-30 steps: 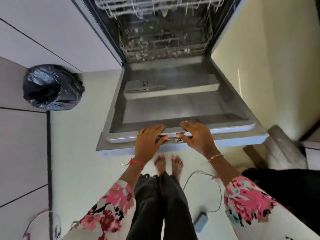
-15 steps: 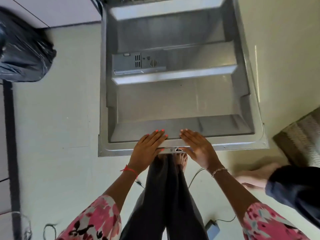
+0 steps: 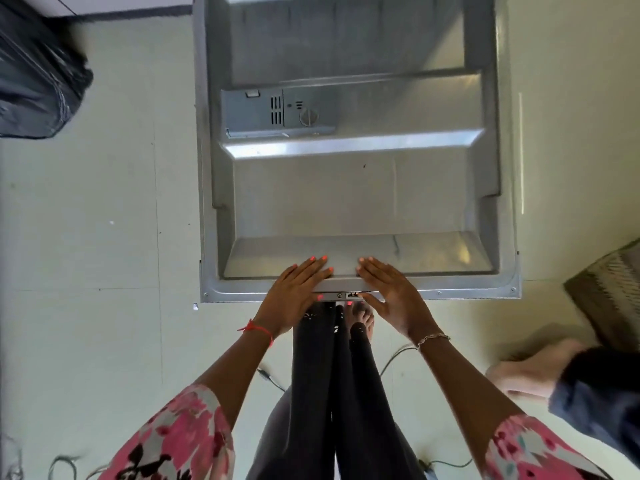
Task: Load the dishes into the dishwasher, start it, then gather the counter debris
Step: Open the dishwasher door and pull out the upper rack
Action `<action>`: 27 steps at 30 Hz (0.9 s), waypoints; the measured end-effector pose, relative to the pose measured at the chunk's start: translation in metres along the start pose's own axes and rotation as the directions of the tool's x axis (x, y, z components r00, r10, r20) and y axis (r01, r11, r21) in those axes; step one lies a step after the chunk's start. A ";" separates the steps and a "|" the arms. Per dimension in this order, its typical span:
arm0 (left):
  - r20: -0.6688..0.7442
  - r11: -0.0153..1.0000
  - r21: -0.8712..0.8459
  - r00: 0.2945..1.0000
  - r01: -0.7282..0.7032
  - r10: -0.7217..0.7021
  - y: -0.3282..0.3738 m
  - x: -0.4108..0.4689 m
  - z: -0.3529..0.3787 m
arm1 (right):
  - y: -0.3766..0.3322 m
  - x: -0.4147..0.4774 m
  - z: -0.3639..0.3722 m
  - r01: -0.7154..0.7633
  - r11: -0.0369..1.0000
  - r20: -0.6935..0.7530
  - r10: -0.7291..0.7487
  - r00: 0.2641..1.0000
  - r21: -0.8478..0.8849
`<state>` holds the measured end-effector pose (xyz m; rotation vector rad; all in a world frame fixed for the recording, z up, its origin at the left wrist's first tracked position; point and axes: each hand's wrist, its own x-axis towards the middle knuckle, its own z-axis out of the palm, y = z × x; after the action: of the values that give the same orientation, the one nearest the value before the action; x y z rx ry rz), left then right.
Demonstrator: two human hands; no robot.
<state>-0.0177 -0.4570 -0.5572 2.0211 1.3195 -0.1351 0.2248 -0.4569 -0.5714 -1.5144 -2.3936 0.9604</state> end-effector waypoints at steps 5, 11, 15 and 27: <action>0.104 0.825 -0.500 0.964 0.265 -0.246 0.045 0.011 -0.091 | -0.044 0.027 -0.081 -0.410 0.833 0.155 0.380 0.912 0.372; 0.026 0.387 -0.893 0.883 0.231 -0.468 0.101 0.046 -0.244 | -0.087 0.104 -0.224 -0.500 0.481 0.178 0.568 0.803 0.720; -0.019 0.311 -0.937 0.864 0.161 -0.504 0.110 0.083 -0.327 | -0.101 0.173 -0.316 -0.458 0.269 0.204 0.631 0.748 0.847; -0.170 0.285 -0.958 0.812 -0.005 -0.558 0.026 0.275 -0.431 | -0.018 0.374 -0.370 -0.326 0.263 0.079 0.657 0.750 0.908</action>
<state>0.0131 0.0082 -0.3452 0.7359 1.5160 0.8879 0.1965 0.0183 -0.3469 -1.7049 -0.7361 1.5727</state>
